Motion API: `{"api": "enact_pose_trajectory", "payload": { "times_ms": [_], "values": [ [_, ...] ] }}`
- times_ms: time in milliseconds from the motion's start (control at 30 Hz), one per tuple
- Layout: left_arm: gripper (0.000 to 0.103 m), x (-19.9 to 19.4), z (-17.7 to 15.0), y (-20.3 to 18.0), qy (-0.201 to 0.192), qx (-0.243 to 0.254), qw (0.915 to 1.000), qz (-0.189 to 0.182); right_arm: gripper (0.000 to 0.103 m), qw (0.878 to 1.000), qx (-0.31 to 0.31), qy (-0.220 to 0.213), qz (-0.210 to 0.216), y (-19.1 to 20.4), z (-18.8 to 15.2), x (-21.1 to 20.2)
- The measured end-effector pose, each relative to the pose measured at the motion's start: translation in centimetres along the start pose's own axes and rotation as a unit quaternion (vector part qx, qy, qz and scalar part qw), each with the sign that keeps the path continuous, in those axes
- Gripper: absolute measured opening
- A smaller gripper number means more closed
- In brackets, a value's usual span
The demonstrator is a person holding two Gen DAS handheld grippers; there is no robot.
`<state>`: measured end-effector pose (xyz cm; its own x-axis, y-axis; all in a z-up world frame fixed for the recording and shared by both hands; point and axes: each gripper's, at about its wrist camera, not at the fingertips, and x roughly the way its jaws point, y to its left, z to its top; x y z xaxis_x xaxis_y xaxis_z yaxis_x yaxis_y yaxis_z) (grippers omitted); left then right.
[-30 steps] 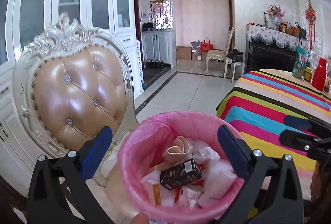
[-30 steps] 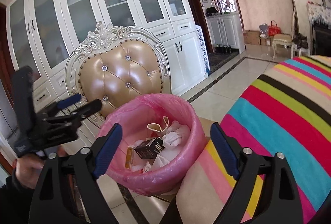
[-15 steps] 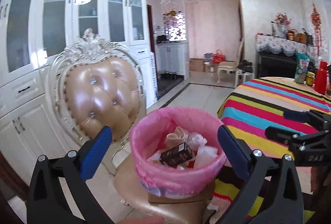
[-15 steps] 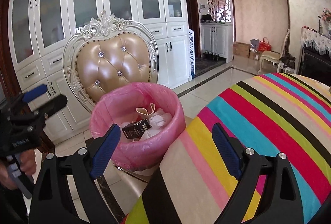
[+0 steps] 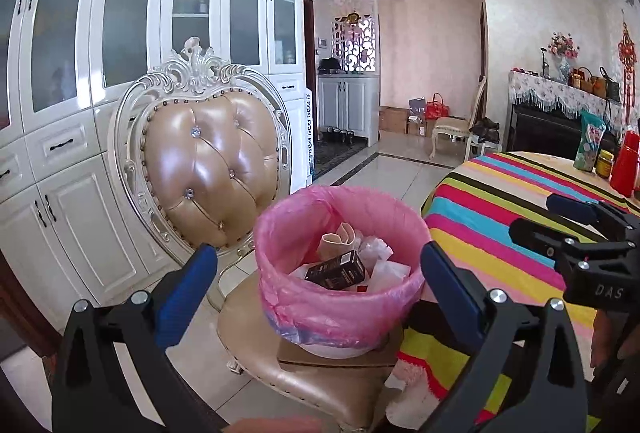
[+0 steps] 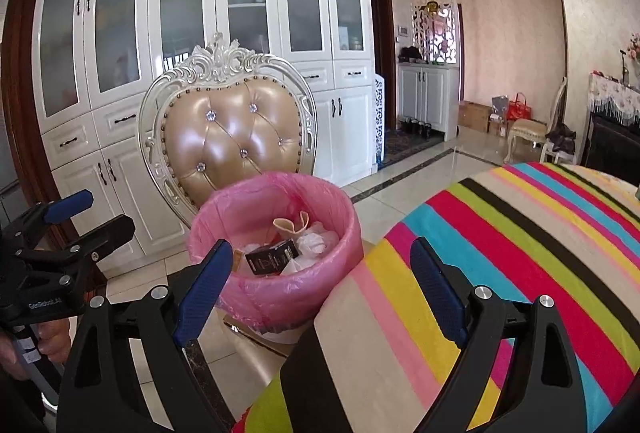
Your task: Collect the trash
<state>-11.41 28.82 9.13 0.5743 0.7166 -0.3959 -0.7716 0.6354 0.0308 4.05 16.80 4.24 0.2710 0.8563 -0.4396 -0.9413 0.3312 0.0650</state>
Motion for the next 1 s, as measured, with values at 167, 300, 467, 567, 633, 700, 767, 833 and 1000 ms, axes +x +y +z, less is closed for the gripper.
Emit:
{"api": "enact_pose_trajectory", "payload": {
  "times_ms": [167,300,467,567,633,700,767,833,1000],
  "values": [
    [0.099,-0.1,0.2,-0.3,-0.006,0.004,0.9999,0.009,0.085,1.0,-0.002,-0.008,0.0,-0.1,0.3,-0.5],
    [0.099,-0.4,0.0,-0.3,-0.014,-0.001,0.9999,0.01,0.085,1.0,-0.007,-0.01,0.007,0.1,0.1,-0.6],
    [0.099,-0.8,-0.2,-0.2,-0.02,-0.002,0.9996,0.019,0.085,1.0,-0.022,-0.015,0.013,0.6,0.0,-0.7],
    [0.099,-1.0,-0.4,0.0,-0.022,-0.005,0.9996,0.018,0.085,0.999,-0.022,-0.018,0.019,0.5,-0.2,-0.8],
    [0.099,-1.1,-0.6,0.1,-0.023,-0.004,0.9995,0.02,0.085,0.999,-0.027,-0.021,0.019,0.6,-0.3,-0.8],
    [0.099,-1.1,-0.7,0.2,-0.023,-0.002,0.9995,0.022,0.085,0.999,-0.029,-0.021,0.019,0.6,-0.4,-0.7],
    [0.099,-1.1,-0.9,0.2,-0.02,-0.001,0.9995,0.023,0.085,0.999,-0.029,-0.018,0.02,0.7,-0.4,-0.5],
    [0.099,-0.8,-1.1,0.3,-0.013,-0.001,0.9996,0.023,0.085,0.999,-0.032,-0.013,0.017,0.8,-0.6,-0.2],
    [0.099,0.2,-1.8,0.6,0.01,0.001,0.9997,0.023,0.085,1.0,-0.029,0.005,0.004,0.6,-0.9,0.7]
  ]
}}
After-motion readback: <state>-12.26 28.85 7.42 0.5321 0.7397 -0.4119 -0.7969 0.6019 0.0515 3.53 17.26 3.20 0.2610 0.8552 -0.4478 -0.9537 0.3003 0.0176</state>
